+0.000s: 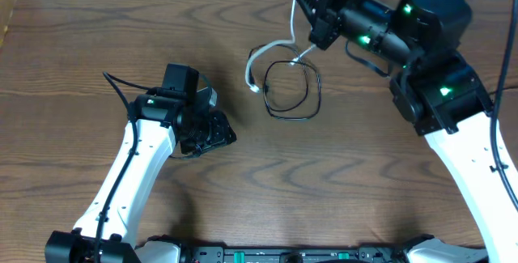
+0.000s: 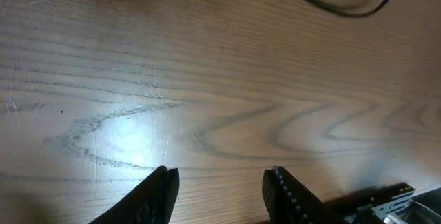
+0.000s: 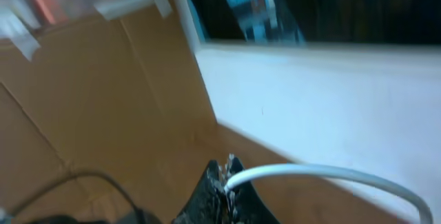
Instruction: Untangle cables
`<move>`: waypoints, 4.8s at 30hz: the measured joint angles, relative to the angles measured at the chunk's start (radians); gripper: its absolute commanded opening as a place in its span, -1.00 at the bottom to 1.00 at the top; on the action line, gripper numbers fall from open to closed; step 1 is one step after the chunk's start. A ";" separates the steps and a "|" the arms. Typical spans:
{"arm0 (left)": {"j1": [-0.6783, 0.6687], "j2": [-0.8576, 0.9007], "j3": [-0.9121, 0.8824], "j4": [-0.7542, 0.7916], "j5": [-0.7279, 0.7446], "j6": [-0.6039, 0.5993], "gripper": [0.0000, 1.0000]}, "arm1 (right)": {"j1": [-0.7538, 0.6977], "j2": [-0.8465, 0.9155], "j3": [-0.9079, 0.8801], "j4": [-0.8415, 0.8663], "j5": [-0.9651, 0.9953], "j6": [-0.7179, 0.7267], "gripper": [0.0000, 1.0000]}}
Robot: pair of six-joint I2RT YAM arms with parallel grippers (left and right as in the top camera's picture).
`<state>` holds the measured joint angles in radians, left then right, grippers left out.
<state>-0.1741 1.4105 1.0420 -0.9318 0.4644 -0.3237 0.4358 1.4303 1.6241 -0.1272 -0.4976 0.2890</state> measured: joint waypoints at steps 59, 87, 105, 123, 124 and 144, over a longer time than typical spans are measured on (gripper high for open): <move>0.000 0.000 0.000 -0.003 0.000 0.000 -0.11 | -0.782 0.217 0.003 -0.775 0.397 -0.159 0.13; 0.000 0.000 0.000 -0.005 0.000 0.000 -0.11 | -0.184 0.641 -0.065 -0.644 0.160 -0.286 0.12; 0.000 0.000 0.000 -0.011 0.000 0.000 -0.10 | -0.115 0.747 -0.065 -0.480 0.262 -0.295 -0.02; 0.000 0.000 0.000 -0.014 0.000 0.000 -0.10 | -0.073 0.759 -0.043 -0.661 0.272 -0.301 -0.98; 0.000 0.000 0.000 -0.014 0.000 0.000 -0.10 | -0.073 0.758 -0.043 -0.668 0.261 -0.301 -0.98; 0.000 0.000 0.000 -0.014 0.000 0.000 -0.11 | -0.081 0.235 -0.069 -0.608 -0.044 -0.301 -0.98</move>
<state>-0.1741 1.4105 1.0420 -0.9459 0.4641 -0.3237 0.3550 1.6653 1.5555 -0.7349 -0.5419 -0.0120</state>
